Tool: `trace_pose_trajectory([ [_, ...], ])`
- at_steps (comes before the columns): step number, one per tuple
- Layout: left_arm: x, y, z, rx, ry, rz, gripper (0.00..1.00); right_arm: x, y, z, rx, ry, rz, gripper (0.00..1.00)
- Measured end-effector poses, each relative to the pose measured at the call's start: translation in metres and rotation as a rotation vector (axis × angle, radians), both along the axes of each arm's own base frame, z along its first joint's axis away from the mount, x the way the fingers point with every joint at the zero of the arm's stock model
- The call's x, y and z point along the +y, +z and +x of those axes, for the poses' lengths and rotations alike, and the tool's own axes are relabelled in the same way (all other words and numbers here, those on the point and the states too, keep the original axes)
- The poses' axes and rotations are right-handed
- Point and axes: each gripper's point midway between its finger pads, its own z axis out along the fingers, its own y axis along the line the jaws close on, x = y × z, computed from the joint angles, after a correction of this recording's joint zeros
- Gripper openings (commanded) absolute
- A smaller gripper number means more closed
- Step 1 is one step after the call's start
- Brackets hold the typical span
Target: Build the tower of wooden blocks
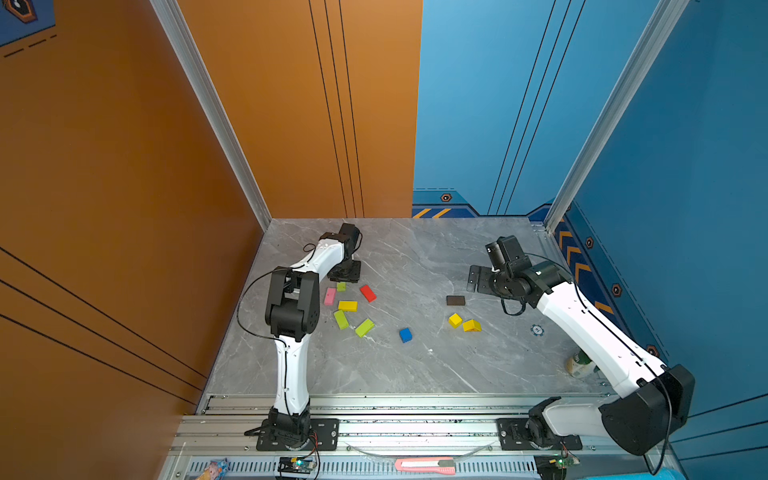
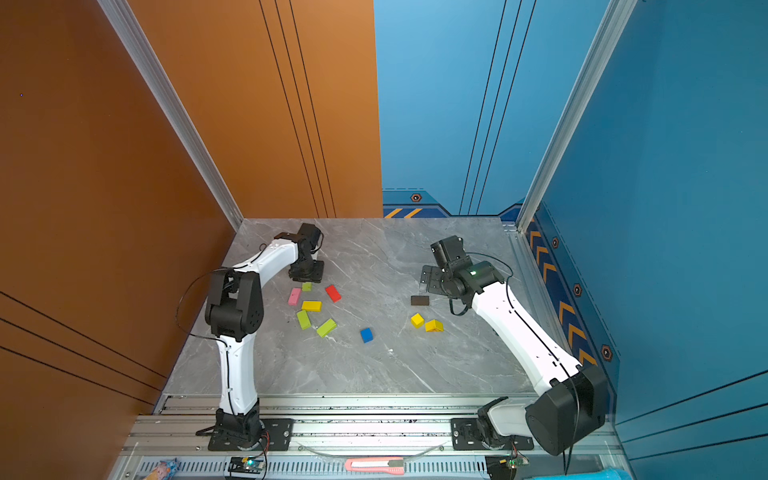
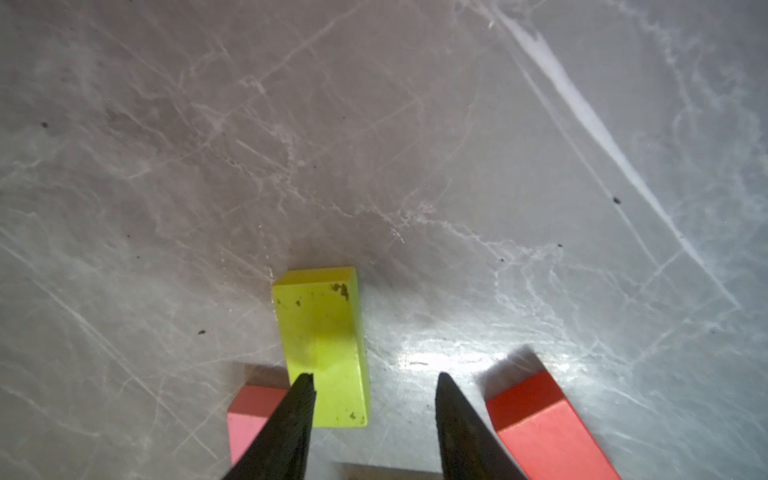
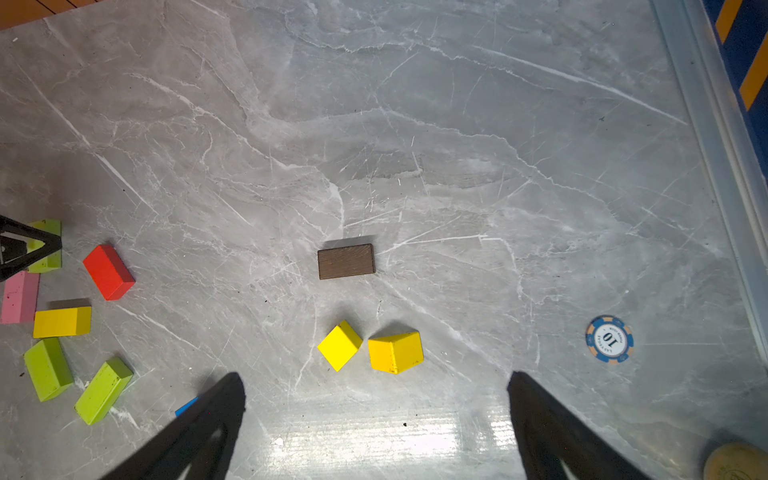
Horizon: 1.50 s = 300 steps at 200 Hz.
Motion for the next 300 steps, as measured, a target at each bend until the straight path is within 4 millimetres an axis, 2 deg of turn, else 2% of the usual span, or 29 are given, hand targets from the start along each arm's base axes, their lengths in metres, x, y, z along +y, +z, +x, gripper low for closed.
trace_pose_trajectory([
  [60, 0.015, 0.004, 0.001, -0.002, 0.022, 0.046, 0.56, -0.002, 0.003, 0.000, -0.002, -0.006, 0.003, 1.00],
  [87, 0.023, 0.004, 0.002, 0.000, 0.041, 0.046, 0.56, 0.006, 0.017, 0.005, -0.024, 0.011, 0.014, 1.00],
  [122, 0.026, 0.003, 0.002, 0.001, 0.058, 0.039, 0.56, 0.044, 0.026, 0.015, -0.024, 0.089, 0.058, 1.00],
  [186, 0.020, -0.021, -0.002, 0.054, 0.090, 0.003, 0.55, 0.127, -0.013, 0.014, 0.122, 0.275, 0.210, 1.00],
  [217, 0.019, -0.021, -0.002, 0.053, 0.106, -0.003, 0.54, 0.145, -0.010, 0.019, 0.132, 0.315, 0.259, 1.00],
  [234, 0.019, -0.021, -0.002, 0.053, 0.113, -0.004, 0.51, 0.148, -0.005, 0.021, 0.122, 0.325, 0.279, 1.00],
  [251, 0.018, -0.021, -0.003, 0.053, 0.116, -0.007, 0.41, 0.148, -0.003, 0.022, 0.119, 0.324, 0.285, 1.00],
  [300, 0.004, -0.021, -0.005, 0.051, 0.111, -0.011, 0.21, 0.134, -0.002, 0.025, 0.111, 0.292, 0.290, 1.00],
])
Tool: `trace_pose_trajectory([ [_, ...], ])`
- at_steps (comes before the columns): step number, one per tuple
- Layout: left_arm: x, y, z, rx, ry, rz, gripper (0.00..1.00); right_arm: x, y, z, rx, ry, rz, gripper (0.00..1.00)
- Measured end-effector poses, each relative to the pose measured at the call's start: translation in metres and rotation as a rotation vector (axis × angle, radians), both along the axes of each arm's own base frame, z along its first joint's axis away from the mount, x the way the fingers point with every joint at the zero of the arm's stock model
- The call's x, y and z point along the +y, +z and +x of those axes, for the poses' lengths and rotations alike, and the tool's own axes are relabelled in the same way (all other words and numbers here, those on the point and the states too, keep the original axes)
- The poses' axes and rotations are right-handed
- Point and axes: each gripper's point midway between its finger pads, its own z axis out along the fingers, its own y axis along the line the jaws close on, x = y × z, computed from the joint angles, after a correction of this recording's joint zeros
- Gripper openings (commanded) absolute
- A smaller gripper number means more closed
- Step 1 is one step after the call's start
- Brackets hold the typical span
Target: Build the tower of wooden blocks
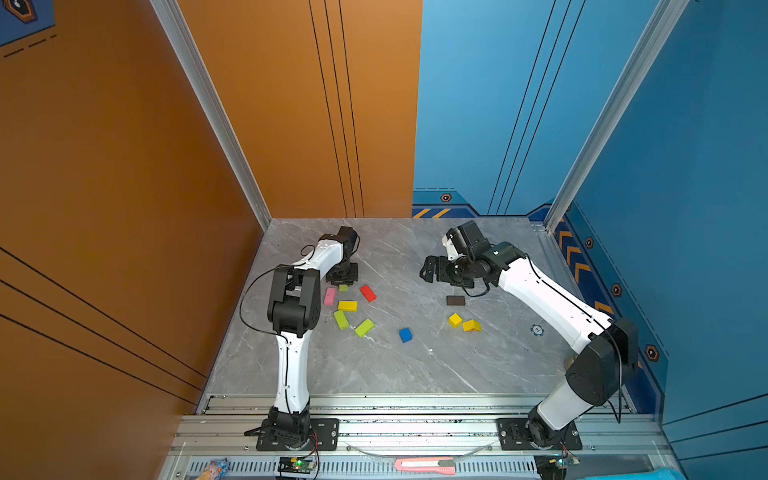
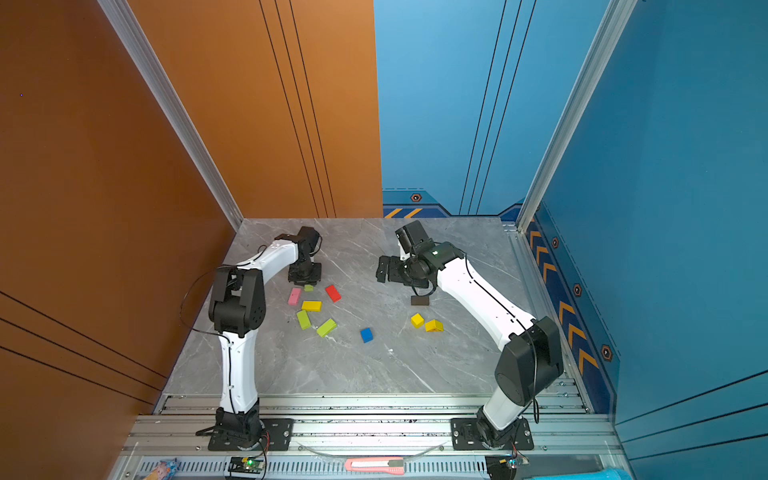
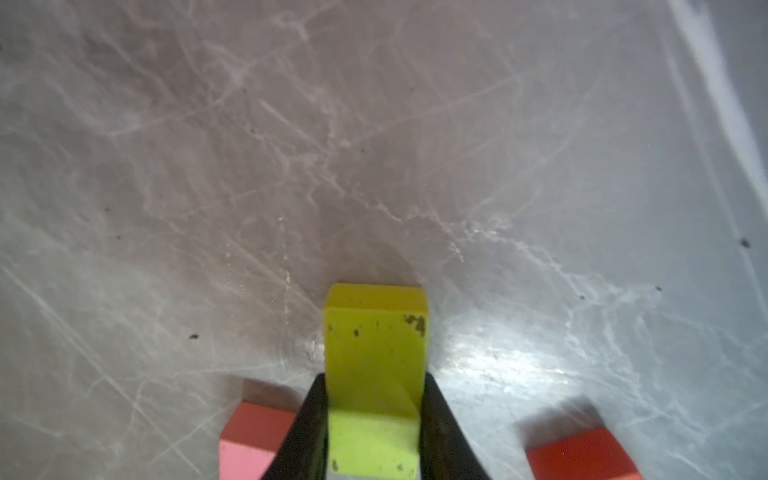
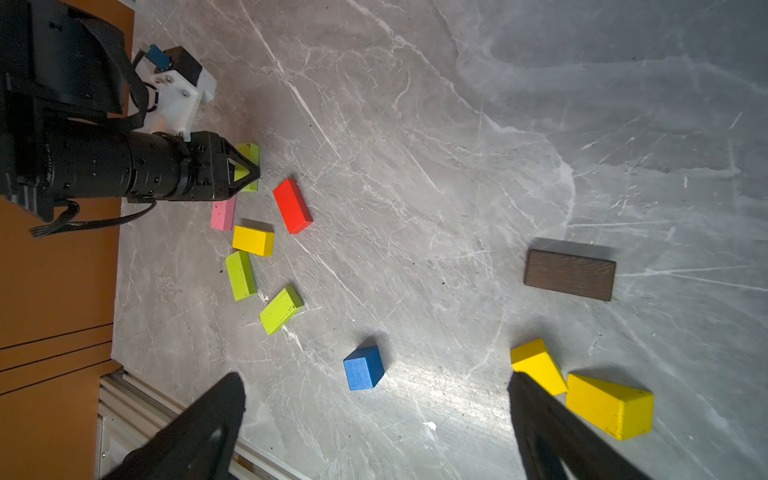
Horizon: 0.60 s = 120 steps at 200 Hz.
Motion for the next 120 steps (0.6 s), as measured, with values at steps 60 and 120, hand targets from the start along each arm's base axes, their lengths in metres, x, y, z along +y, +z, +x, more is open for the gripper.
trace_pose_trajectory([
  [60, -0.029, 0.024, 0.004, -0.022, -0.036, -0.003, 0.16, -0.021, 0.013, -0.010, -0.028, -0.031, 0.016, 1.00],
  [120, -0.081, 0.064, 0.012, -0.103, -0.066, -0.040, 0.16, -0.052, 0.018, -0.024, -0.048, -0.086, 0.026, 1.00],
])
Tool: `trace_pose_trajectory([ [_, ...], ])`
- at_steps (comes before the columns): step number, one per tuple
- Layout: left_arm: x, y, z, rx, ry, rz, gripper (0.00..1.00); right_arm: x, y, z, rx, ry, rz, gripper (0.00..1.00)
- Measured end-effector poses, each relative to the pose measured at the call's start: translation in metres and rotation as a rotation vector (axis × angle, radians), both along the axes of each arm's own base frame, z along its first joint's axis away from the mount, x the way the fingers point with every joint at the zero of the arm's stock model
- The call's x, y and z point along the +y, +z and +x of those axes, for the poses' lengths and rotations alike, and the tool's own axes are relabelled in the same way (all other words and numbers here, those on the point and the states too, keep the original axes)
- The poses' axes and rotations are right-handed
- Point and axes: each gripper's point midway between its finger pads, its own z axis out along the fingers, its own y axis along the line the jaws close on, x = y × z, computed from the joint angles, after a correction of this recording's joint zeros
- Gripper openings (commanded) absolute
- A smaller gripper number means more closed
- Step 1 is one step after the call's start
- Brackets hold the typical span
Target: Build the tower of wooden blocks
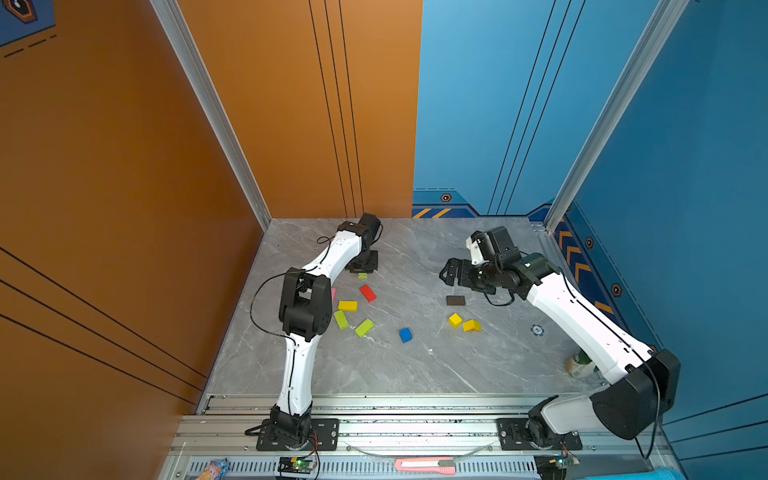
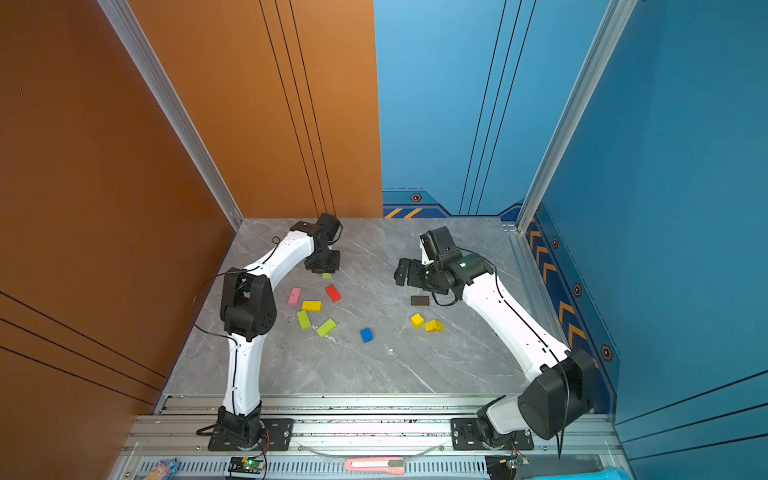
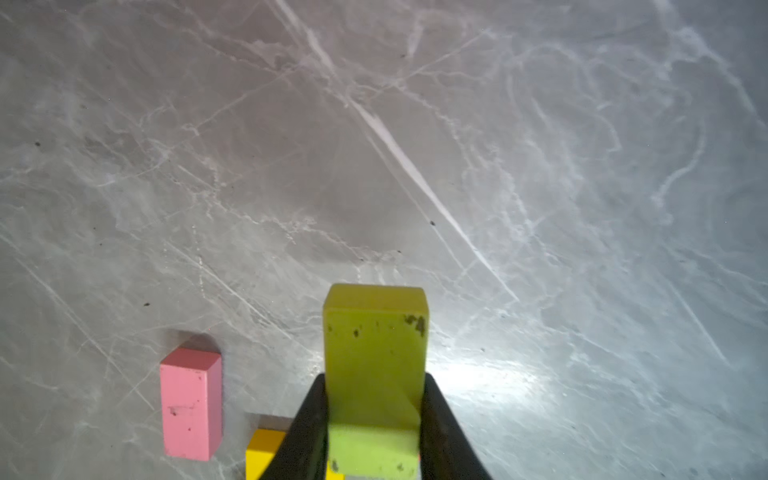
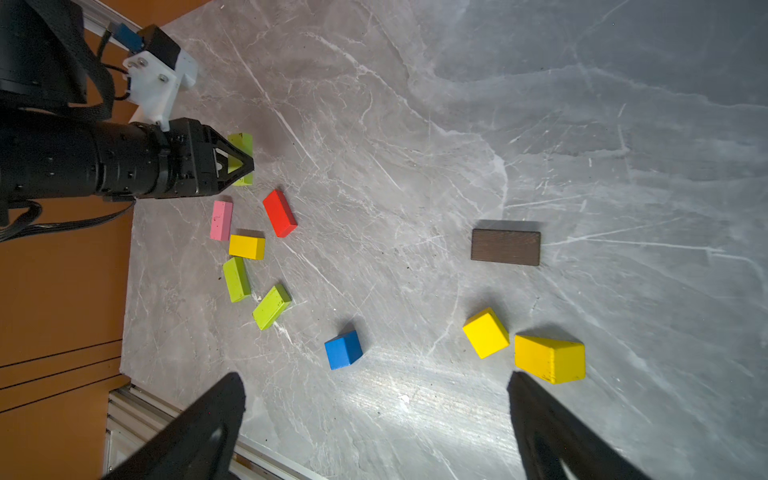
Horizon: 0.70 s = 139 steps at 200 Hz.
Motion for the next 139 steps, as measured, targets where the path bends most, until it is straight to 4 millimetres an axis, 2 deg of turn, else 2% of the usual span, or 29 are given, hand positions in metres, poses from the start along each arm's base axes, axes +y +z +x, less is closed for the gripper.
trace_pose_trajectory([
  [34, -0.045, -0.001, -0.007, -0.004, -0.021, -0.026, 0.16, -0.020, 0.004, -0.009, -0.019, -0.038, 0.006, 1.00],
  [70, -0.082, -0.030, -0.020, 0.043, -0.028, -0.023, 0.15, -0.037, 0.011, -0.016, -0.044, -0.077, 0.014, 1.00],
  [101, -0.098, -0.049, -0.031, 0.077, -0.015, -0.014, 0.15, -0.044, 0.007, -0.020, -0.038, -0.091, 0.009, 1.00],
  [139, -0.104, -0.051, -0.035, 0.074, 0.009, -0.016, 0.17, -0.048, 0.000, -0.024, -0.014, -0.097, -0.001, 1.00],
])
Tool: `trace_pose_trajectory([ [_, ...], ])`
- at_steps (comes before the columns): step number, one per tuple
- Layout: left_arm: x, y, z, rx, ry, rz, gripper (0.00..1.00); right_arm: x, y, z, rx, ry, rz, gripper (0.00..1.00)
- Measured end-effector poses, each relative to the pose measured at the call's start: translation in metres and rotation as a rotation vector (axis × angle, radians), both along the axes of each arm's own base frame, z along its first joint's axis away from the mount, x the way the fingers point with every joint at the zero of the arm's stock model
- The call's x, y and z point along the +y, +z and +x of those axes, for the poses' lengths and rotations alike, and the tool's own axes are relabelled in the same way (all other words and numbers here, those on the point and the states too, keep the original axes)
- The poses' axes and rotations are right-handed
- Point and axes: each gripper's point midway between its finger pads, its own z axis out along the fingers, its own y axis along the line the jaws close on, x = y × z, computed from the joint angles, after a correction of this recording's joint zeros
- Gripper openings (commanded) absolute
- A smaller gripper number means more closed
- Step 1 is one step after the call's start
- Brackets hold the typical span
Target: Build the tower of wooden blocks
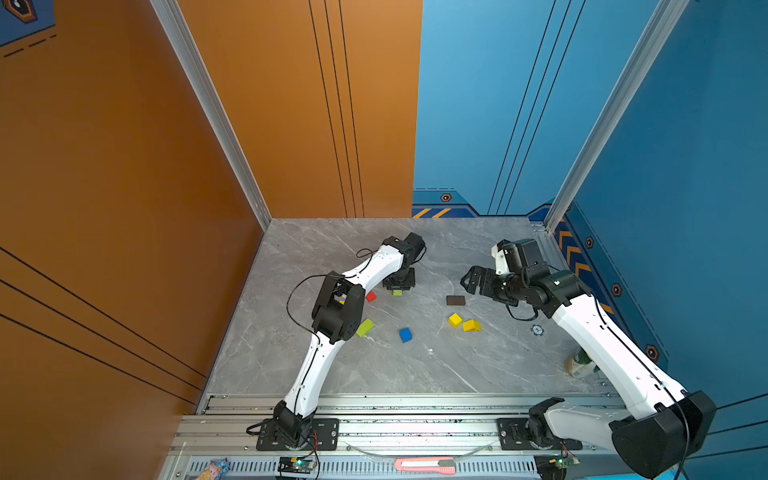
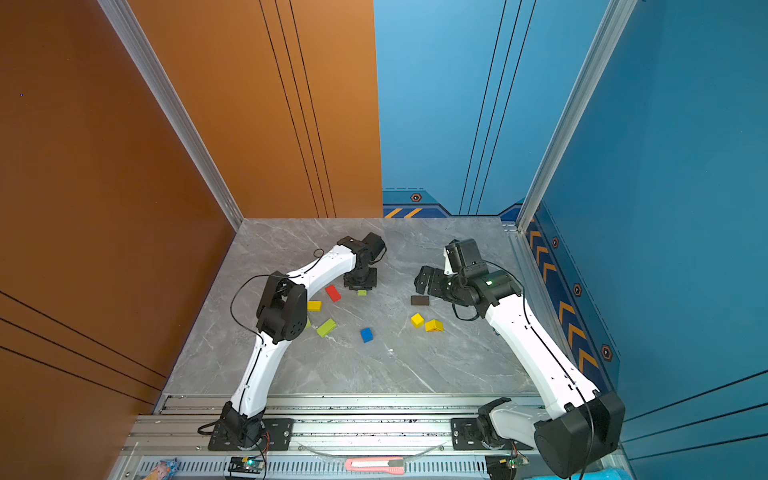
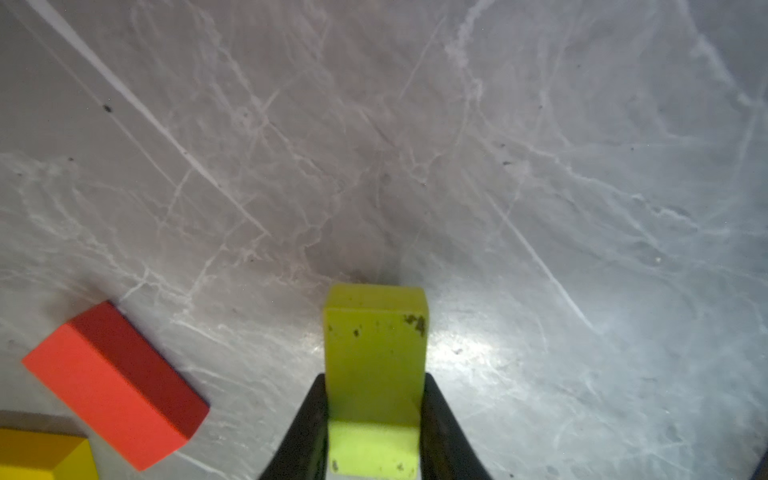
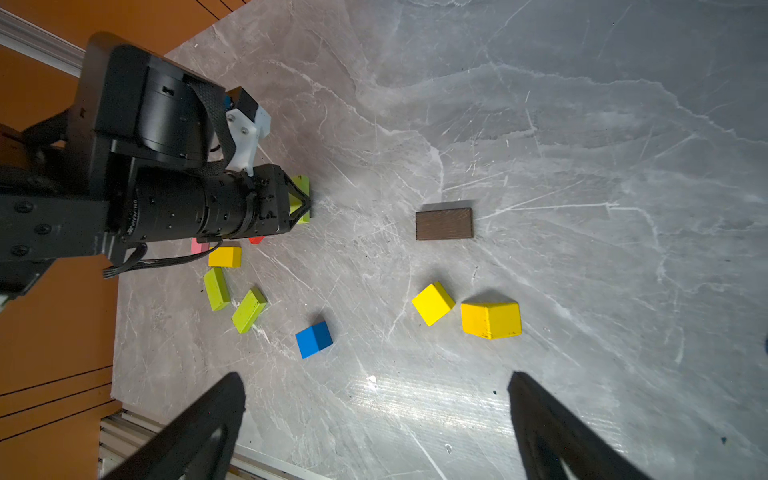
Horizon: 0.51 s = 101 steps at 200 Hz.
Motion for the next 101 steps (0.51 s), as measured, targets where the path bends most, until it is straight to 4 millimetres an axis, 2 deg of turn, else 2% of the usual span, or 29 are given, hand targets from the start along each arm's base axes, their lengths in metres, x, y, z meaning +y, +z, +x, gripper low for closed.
trace_pose_trajectory([
  [54, 0.001, -0.001, 0.001, -0.001, 0.019, 0.001, 0.30, -0.005, -0.002, 0.000, 0.009, -0.014, -0.004, 1.00],
  [101, 0.003, -0.008, 0.001, 0.012, 0.022, 0.009, 0.35, -0.010, -0.002, 0.000, 0.013, -0.023, -0.010, 1.00],
])
